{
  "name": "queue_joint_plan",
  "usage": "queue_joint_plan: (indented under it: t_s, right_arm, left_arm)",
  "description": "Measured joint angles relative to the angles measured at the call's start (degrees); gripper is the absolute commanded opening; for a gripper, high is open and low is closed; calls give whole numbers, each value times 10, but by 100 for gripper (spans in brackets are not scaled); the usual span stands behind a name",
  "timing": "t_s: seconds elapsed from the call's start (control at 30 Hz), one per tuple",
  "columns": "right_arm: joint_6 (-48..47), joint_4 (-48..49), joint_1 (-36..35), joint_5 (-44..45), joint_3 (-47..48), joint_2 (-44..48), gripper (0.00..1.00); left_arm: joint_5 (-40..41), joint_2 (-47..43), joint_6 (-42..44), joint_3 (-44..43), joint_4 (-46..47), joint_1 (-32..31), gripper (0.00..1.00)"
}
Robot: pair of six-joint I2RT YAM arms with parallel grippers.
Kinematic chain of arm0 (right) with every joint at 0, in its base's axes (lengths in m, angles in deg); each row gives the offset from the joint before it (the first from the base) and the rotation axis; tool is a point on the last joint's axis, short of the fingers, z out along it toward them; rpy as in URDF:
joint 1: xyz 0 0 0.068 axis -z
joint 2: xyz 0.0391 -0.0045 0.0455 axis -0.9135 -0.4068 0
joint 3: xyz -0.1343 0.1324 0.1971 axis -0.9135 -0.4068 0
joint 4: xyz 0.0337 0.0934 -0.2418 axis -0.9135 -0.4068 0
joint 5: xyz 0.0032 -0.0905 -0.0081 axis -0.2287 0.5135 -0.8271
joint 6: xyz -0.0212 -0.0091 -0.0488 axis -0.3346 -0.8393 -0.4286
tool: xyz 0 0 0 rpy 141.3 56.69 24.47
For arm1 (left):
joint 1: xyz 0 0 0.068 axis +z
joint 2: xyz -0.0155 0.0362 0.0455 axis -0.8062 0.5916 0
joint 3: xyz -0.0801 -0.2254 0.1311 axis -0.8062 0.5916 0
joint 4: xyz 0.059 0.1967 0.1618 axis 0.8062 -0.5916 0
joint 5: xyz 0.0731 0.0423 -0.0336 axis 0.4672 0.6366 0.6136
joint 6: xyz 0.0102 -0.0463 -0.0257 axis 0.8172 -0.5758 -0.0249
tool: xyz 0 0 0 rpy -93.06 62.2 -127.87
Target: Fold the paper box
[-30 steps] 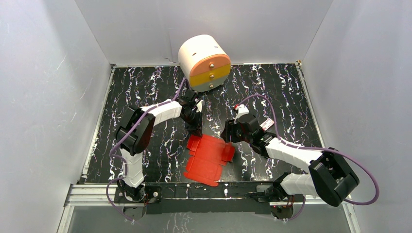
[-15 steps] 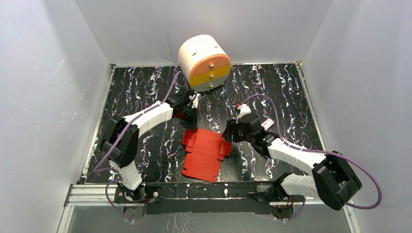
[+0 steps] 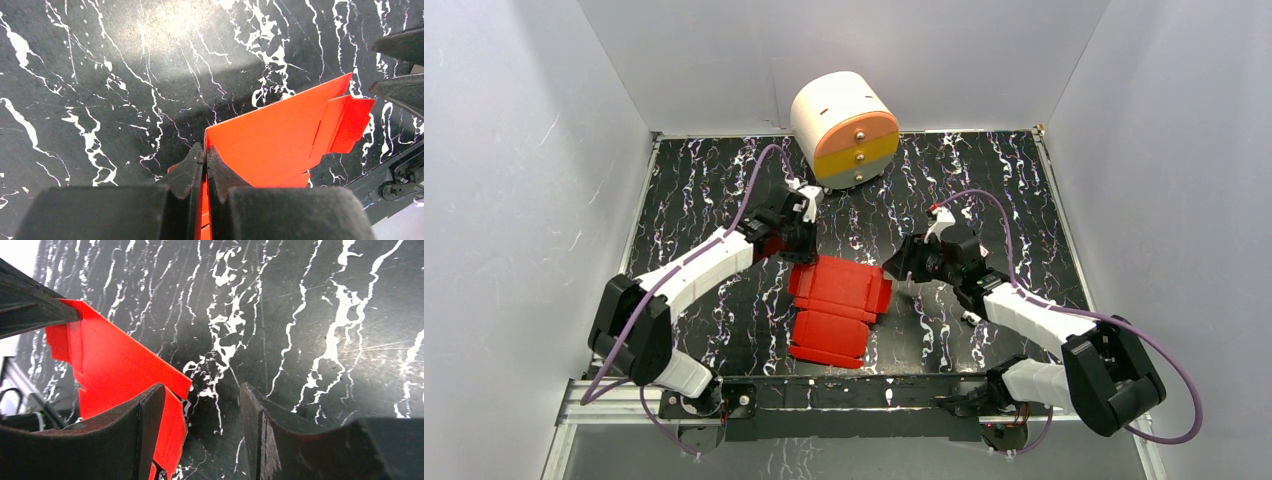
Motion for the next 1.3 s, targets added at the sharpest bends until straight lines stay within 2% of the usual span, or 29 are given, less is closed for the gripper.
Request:
queue_joint_plan:
  t_s: [0.2,0.53,1.1,1.3]
  right_arm:
    - [35,72,19,-63,-16,-13,63]
    - [64,167,31,-134,-36,-45,55]
    - [78,262,41,-191,-54,-83,48]
    - [81,292,50,-203,-61,-91,42]
  left_arm:
    - [4,-34,-6,16,30,0,0]
    - [4,-40,-15,28,45,0,0]
    - [3,-66,-31,47,64,0,0]
    - [0,-70,-37,56,69,0,0]
